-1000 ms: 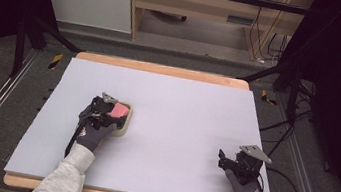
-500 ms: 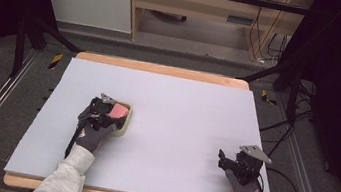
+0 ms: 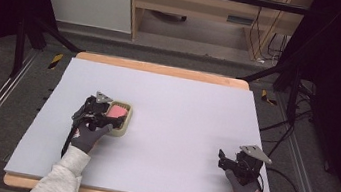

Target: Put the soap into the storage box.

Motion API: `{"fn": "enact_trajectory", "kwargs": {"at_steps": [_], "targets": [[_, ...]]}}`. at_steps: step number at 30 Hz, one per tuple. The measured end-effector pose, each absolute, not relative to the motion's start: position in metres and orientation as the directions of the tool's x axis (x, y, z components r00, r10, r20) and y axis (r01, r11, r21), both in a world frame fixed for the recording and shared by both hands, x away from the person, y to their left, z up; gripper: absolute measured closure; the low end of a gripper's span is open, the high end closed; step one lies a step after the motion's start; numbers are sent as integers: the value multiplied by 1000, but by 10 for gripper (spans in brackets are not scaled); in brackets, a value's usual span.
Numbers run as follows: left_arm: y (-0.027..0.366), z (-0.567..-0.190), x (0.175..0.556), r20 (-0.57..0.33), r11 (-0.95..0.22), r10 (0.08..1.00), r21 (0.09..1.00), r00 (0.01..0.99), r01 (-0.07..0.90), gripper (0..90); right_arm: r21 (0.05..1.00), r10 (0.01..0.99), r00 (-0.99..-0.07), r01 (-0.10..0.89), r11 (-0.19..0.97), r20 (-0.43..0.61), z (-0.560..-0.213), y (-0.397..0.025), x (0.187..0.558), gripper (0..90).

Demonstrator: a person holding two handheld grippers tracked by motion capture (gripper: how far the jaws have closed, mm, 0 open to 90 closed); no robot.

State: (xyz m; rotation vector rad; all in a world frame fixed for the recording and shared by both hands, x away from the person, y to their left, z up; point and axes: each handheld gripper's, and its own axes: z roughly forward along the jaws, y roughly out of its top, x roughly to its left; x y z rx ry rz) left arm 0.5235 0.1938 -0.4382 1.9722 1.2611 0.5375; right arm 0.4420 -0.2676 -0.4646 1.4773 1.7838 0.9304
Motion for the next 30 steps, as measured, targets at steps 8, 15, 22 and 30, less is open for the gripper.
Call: {"fn": "enact_trajectory", "kwargs": {"at_steps": [8,15,22,30], "targets": [[202,-428,513,-64,-247,884,776,463,580,217,837,986,-162,536,112,-28,-464,-269,442,79],[218,-426,502,-47,-255,884,785,465,565,231,835,988,-150,540,103,-25,-465,-271,442,72],[239,-428,485,-28,-247,892,805,451,540,290,834,990,-140,543,98,-25,-465,-274,442,70],[268,-442,467,-36,-218,915,795,402,566,285,832,991,-131,545,100,-33,-467,-278,441,66]]}}
